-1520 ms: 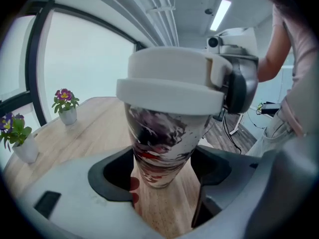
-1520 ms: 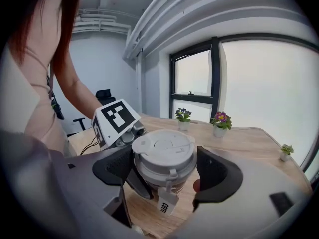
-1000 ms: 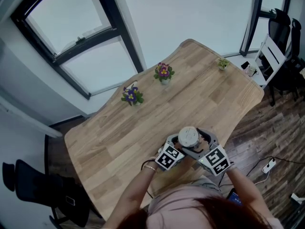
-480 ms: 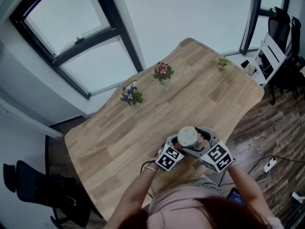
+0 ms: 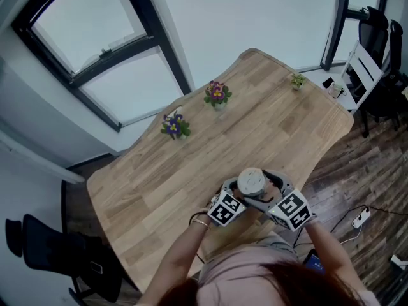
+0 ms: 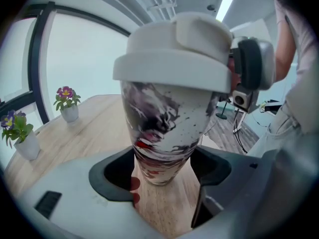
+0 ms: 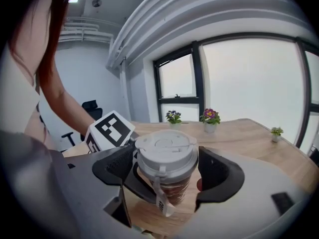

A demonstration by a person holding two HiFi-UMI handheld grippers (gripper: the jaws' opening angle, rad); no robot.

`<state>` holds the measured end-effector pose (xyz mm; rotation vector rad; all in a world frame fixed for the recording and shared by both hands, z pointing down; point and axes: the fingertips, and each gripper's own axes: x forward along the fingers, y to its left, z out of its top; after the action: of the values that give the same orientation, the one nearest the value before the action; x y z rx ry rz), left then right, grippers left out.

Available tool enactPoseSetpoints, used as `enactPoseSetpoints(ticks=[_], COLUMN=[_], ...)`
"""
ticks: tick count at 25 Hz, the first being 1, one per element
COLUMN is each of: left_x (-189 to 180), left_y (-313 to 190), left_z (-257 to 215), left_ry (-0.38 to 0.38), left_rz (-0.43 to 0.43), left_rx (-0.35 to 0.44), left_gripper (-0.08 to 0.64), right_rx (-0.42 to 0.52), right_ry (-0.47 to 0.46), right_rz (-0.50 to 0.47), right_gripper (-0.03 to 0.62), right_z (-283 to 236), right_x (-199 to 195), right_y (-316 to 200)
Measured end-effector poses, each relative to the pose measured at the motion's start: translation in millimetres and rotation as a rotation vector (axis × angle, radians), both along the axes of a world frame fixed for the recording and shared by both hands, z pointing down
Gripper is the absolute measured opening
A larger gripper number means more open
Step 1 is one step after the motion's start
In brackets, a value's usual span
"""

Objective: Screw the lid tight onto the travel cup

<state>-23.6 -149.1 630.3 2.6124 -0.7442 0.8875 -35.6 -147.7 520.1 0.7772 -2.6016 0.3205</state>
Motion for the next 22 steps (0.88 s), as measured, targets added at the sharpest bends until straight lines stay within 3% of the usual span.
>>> enactPoseSetpoints(ticks=[3, 6, 9, 14, 16, 22], left_x=[1.7, 2.2, 2.6, 3.1, 2.9, 3.1], left_y=[1.7, 2.0, 1.2, -3.1, -2.4, 0.9], left_z=[-0.4, -0.4, 1.1, 2.0, 2.3, 3.2], left_ry=[-0.013, -0.016, -0.017, -0.029, -0.031, -0.039], left_rz=[0.065, 0.064, 0.025, -0.040, -0.047, 0.066], left_rx=[-0.002, -0.008, -0.005, 0.019, 0.018, -0.003], left_gripper=[0.348, 0.348, 0.348, 0.348, 0.348, 0.348], right_rx=[-0.016, -0.016, 0.015, 0.038, 0.032, -0.024], right_ry=[0.055, 0.077, 0.048, 0.004, -0.003, 0.025], right_rz=[-0.105, -0.143, -0.078, 0.114, 0.135, -0.023], right_gripper=[0.370, 0.370, 0.370, 0.370, 0.370, 0.371], right_z=[4.0, 7.3, 5.1, 4.9, 6.0, -0.5], right_x=[0.2, -1.6, -1.7, 1.4, 1.8, 2.5], right_y=[-0.2, -1.3, -2.4, -5.4, -4.7, -2.6])
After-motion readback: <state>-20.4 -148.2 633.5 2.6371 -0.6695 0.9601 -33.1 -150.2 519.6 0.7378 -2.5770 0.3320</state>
